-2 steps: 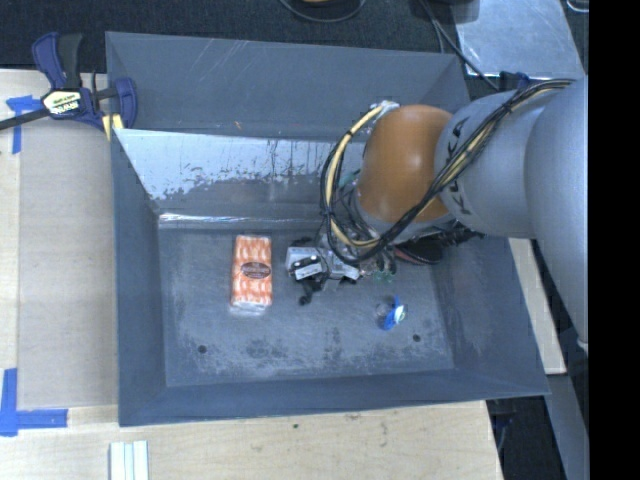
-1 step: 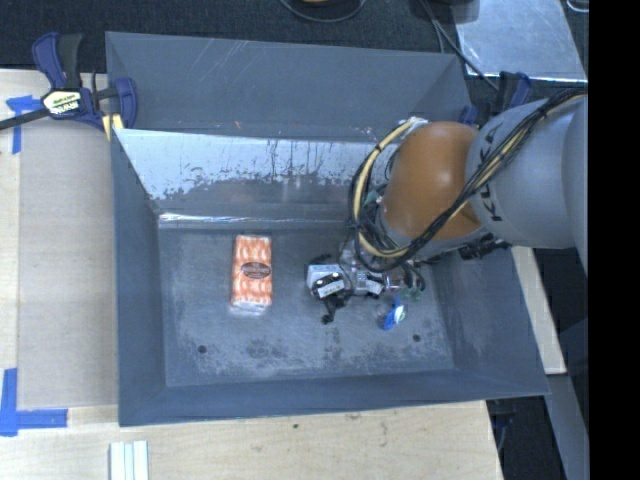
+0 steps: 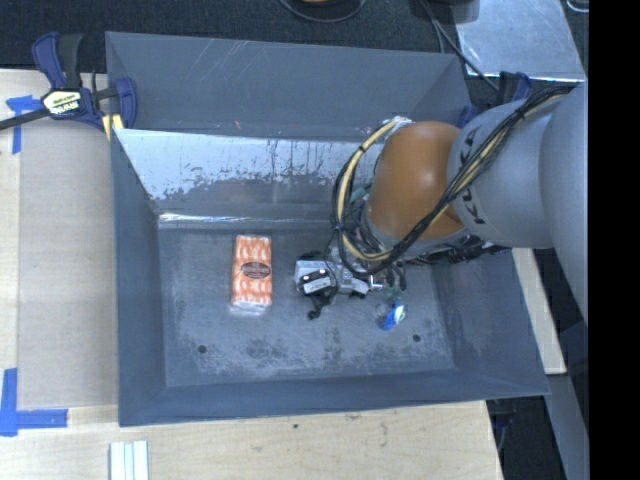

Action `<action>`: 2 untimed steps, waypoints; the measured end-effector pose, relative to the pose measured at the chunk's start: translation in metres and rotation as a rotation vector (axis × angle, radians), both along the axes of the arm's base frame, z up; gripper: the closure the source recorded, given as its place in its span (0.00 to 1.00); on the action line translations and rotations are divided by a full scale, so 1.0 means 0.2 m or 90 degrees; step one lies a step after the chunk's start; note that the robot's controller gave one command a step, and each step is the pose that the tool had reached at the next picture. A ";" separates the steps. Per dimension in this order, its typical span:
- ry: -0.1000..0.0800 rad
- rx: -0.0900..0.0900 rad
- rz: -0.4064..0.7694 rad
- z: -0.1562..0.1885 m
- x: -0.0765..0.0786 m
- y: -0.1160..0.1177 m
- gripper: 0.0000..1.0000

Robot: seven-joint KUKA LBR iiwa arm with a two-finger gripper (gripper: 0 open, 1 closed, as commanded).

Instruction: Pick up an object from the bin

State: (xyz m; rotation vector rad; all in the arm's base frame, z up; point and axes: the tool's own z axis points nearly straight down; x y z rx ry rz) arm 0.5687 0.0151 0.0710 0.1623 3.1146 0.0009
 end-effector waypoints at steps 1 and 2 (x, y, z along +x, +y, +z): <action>0.001 0.000 0.043 0.00 -0.07 -0.05 1.00; 0.002 0.000 0.001 0.01 -0.08 -0.01 1.00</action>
Offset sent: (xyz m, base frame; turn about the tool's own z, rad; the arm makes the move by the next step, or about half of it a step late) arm -0.0169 0.0027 0.0030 0.0071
